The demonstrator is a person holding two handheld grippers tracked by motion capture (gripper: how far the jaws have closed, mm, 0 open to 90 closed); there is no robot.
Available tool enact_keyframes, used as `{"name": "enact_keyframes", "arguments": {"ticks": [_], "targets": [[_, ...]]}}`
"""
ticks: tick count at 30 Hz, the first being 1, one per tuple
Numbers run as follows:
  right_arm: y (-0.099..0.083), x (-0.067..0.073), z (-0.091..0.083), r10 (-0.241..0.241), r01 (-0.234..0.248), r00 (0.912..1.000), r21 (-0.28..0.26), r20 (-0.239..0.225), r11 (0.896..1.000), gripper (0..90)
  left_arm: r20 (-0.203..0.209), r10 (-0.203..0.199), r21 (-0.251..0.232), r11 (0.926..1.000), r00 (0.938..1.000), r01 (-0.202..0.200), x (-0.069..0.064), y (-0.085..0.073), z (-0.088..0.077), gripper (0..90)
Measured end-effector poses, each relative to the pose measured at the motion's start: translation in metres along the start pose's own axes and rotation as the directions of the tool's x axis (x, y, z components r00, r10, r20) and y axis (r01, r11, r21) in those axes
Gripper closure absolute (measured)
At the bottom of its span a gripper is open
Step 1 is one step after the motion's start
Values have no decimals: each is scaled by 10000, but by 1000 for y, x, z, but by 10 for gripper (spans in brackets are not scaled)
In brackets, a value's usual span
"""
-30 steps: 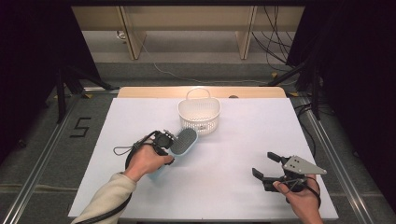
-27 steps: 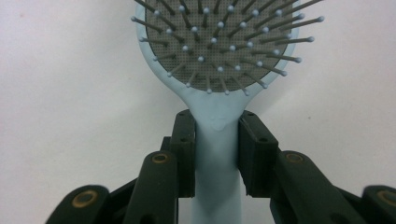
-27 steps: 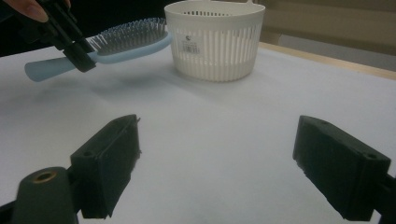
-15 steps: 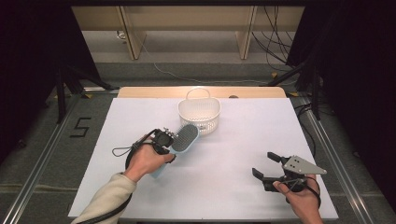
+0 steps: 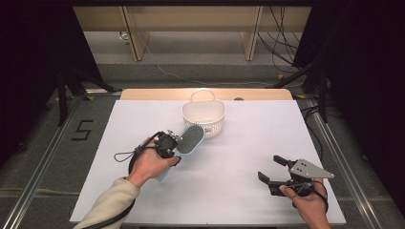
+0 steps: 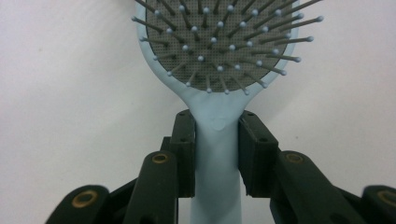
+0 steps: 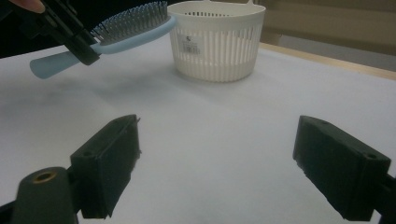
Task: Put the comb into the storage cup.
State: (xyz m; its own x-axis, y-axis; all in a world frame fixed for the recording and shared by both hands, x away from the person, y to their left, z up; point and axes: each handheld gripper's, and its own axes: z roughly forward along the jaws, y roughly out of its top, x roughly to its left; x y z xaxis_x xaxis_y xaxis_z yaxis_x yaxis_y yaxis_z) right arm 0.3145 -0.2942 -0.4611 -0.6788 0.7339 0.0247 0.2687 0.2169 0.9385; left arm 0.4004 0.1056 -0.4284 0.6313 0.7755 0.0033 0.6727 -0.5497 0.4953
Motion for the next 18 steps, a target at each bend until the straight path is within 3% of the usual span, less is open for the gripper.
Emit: {"name": "enact_keyframes", "arguments": {"ticks": [18], "targets": [[0, 0, 0, 8, -8, 10000, 15, -9, 10000, 153, 11, -70, -702, 9975, 10000, 71, 0, 2, -7, 698]]}}
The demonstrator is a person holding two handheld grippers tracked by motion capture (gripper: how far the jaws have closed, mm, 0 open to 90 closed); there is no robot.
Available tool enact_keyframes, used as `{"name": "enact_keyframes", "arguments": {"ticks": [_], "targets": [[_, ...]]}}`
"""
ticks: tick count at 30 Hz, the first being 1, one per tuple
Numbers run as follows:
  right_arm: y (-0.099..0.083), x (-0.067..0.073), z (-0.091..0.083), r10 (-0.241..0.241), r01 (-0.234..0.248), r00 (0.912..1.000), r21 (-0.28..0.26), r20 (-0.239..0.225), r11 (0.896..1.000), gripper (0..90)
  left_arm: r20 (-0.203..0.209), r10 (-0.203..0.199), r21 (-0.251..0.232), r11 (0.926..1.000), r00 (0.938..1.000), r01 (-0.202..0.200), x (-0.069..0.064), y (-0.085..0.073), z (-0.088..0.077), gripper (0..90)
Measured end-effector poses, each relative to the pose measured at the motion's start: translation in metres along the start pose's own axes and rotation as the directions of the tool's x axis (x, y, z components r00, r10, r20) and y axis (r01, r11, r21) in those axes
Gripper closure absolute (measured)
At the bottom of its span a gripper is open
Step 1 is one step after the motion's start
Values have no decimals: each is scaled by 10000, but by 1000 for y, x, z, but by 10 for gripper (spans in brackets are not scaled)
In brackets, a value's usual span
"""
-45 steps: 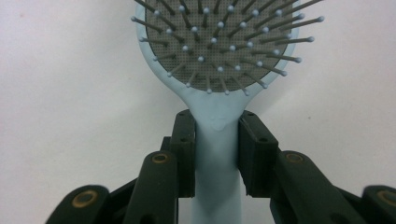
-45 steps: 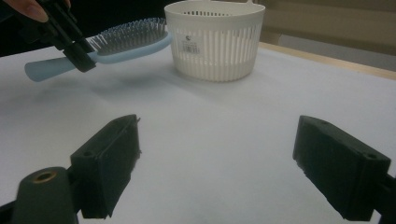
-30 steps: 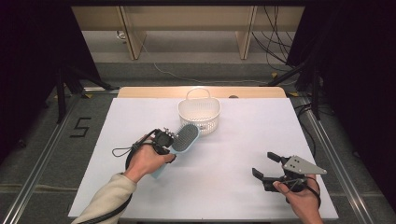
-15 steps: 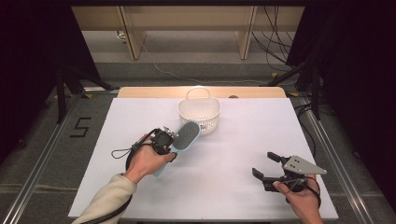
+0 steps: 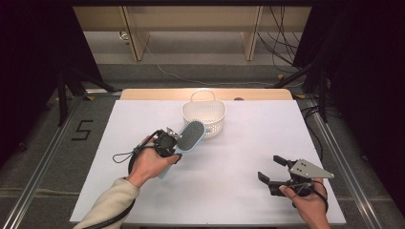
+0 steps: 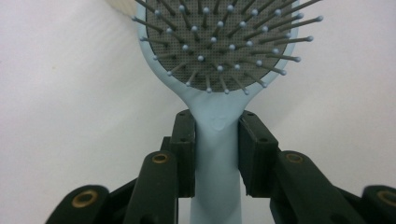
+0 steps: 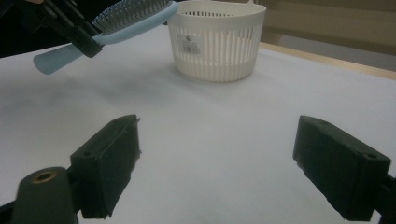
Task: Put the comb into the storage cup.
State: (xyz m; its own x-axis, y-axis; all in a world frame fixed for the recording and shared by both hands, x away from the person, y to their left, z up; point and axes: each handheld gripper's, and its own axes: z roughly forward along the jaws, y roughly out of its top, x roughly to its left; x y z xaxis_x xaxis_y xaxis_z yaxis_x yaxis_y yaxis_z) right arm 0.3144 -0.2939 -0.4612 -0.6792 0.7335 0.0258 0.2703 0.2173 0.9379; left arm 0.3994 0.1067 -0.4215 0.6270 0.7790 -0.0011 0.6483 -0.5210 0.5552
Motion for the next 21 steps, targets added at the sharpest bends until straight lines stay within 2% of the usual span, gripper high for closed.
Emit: {"name": "enact_keyframes", "arguments": {"ticks": [8, 21], "targets": [[0, 0, 0, 3, -3, 10000, -2, -4, 10000, 153, -71, 5, -119, 9999, 10000, -6, -1, 1, -2, 698], [0, 0, 0, -14, 14, 10000, -12, -11, 10000, 154, -124, -67, -757, 9971, 9999, 57, 1, 4, -9, 698]]}}
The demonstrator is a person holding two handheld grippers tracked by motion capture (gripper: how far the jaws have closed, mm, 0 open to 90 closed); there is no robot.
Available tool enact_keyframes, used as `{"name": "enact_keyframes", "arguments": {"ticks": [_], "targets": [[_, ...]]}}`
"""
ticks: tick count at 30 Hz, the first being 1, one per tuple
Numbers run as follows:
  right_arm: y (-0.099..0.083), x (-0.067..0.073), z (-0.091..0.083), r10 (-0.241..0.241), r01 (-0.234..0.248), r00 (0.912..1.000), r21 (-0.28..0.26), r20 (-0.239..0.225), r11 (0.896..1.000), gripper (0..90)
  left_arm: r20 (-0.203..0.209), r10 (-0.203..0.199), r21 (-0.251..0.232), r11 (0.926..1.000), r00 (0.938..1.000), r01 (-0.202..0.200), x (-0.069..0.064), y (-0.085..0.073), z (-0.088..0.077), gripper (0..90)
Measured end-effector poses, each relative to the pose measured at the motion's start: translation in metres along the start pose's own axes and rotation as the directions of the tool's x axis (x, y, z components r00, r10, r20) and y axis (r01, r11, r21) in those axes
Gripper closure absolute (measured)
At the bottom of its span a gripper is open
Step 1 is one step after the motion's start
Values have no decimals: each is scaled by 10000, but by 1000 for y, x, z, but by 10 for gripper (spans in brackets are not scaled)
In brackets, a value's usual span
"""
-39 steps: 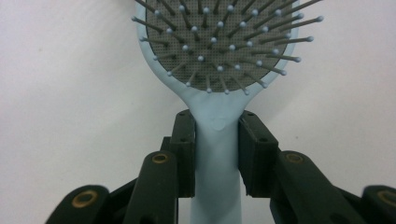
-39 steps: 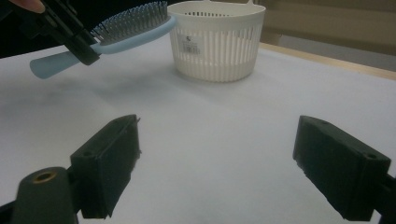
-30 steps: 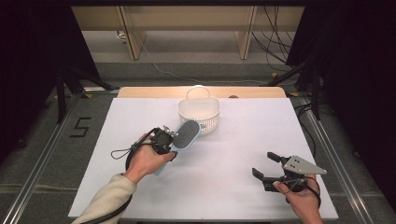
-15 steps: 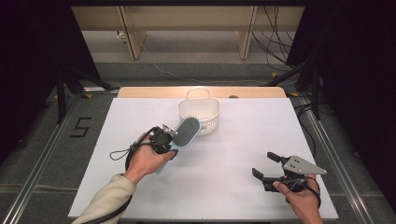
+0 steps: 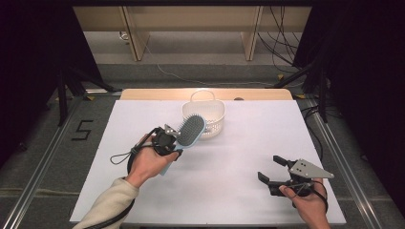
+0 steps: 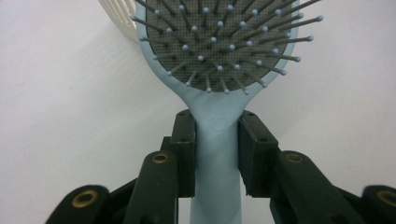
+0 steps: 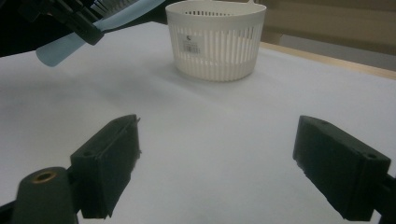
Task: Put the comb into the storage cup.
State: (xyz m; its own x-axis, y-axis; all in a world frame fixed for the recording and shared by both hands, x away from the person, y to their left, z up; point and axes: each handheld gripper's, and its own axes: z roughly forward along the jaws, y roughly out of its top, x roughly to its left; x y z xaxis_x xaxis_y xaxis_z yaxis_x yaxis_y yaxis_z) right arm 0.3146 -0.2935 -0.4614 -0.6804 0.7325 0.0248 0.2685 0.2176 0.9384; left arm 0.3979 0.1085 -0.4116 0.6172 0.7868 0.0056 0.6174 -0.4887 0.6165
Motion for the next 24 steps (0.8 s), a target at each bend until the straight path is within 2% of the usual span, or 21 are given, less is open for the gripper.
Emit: {"name": "enact_keyframes", "arguments": {"ticks": [11, 15, 24], "targets": [[0, 0, 0, 12, -12, 10000, -3, -4, 10000, 153, -140, -32, -470, 9989, 9999, 25, 1, 1, -2, 698], [0, 0, 0, 13, -13, 10000, -3, -9, 10000, 153, -282, 65, -576, 9983, 9996, -81, 2, 1, -2, 698], [0, 0, 0, 17, -17, 10000, 16, -6, 10000, 153, -203, 115, -704, 9974, 9997, -129, 4, 0, -1, 698]]}}
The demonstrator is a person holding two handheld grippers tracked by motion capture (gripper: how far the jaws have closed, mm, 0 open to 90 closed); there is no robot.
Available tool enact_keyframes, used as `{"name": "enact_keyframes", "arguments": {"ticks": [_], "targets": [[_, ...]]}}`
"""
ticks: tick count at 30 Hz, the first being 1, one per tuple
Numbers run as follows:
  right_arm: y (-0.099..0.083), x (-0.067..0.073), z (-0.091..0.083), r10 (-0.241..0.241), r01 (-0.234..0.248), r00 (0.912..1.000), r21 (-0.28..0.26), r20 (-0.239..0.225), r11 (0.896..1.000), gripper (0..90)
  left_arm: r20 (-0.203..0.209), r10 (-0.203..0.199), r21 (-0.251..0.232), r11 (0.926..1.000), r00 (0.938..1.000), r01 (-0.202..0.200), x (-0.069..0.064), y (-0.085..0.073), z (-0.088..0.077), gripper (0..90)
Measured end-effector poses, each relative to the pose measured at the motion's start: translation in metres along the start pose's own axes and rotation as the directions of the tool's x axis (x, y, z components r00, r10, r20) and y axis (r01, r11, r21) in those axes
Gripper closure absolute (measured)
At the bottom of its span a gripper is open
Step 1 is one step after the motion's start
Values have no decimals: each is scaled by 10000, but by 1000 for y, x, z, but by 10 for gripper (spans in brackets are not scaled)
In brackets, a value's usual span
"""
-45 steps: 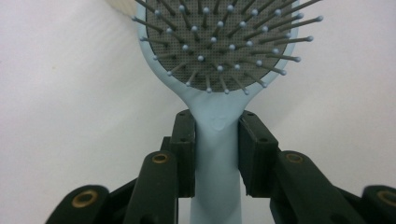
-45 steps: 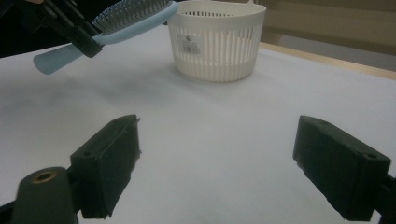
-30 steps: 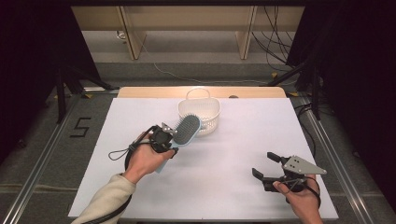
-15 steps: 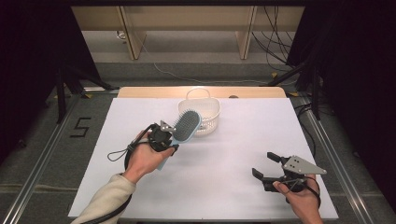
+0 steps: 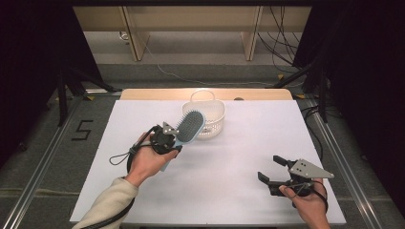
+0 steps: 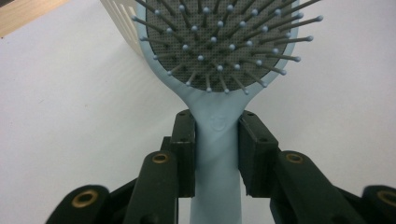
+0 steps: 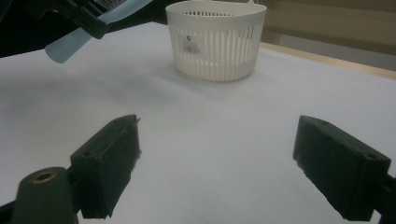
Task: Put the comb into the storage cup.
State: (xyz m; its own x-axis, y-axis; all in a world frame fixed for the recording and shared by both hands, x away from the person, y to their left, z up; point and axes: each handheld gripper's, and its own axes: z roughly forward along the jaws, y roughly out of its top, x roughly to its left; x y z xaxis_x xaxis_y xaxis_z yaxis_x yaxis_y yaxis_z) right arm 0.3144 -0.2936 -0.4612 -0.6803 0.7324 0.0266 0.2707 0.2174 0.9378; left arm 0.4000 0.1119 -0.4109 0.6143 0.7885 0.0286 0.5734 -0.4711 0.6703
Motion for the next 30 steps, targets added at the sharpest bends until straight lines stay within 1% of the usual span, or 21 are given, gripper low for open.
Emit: {"name": "enact_keyframes", "arguments": {"ticks": [6, 9, 13, 15, 17, 20, 23, 25, 27, 30], "targets": [[0, 0, 0, 7, -7, 10000, -28, -8, 10000, 153, -21, 47, -219, 9997, 10000, -48, 0, 1, -2, 698], [0, 0, 0, -3, 3, 10000, 19, 4, 10000, 153, -107, 34, -252, 9997, 9999, -36, 2, 1, -2, 698], [0, 0, 0, -17, 17, 10000, 17, 8, 10000, 153, -94, -130, -414, 9991, 9999, 126, 3, 0, 0, 698], [0, 0, 0, -6, 6, 10000, 24, 7, 10000, 153, -98, -151, -479, 9987, 9998, 147, 4, 0, 1, 698], [0, 0, 0, 6, -6, 10000, -13, 12, 10000, 153, -18, -205, -572, 9982, 9998, 203, 5, -1, 1, 698], [0, 0, 0, -8, 8, 10000, -12, 17, 10000, 153, -195, 68, -578, 9983, 9998, -79, 5, -1, 1, 698], [0, 0, 0, 8, -8, 10000, -46, 16, 10000, 153, -265, 263, -658, 9974, 9993, -280, 5, -1, 1, 698], [0, 0, 0, 4, -4, 10000, -46, 9, 10000, 153, -415, 481, -665, 9965, 9980, -508, 5, -1, 1, 698], [0, 0, 0, -3, 3, 10000, -30, 13, 10000, 153, -467, 634, -688, 9954, 9969, -665, 5, -1, 1, 698], [0, 0, 0, -4, 4, 10000, -23, 21, 10000, 153, -437, 617, -776, 9949, 9971, -649, 5, -1, 1, 699]]}}
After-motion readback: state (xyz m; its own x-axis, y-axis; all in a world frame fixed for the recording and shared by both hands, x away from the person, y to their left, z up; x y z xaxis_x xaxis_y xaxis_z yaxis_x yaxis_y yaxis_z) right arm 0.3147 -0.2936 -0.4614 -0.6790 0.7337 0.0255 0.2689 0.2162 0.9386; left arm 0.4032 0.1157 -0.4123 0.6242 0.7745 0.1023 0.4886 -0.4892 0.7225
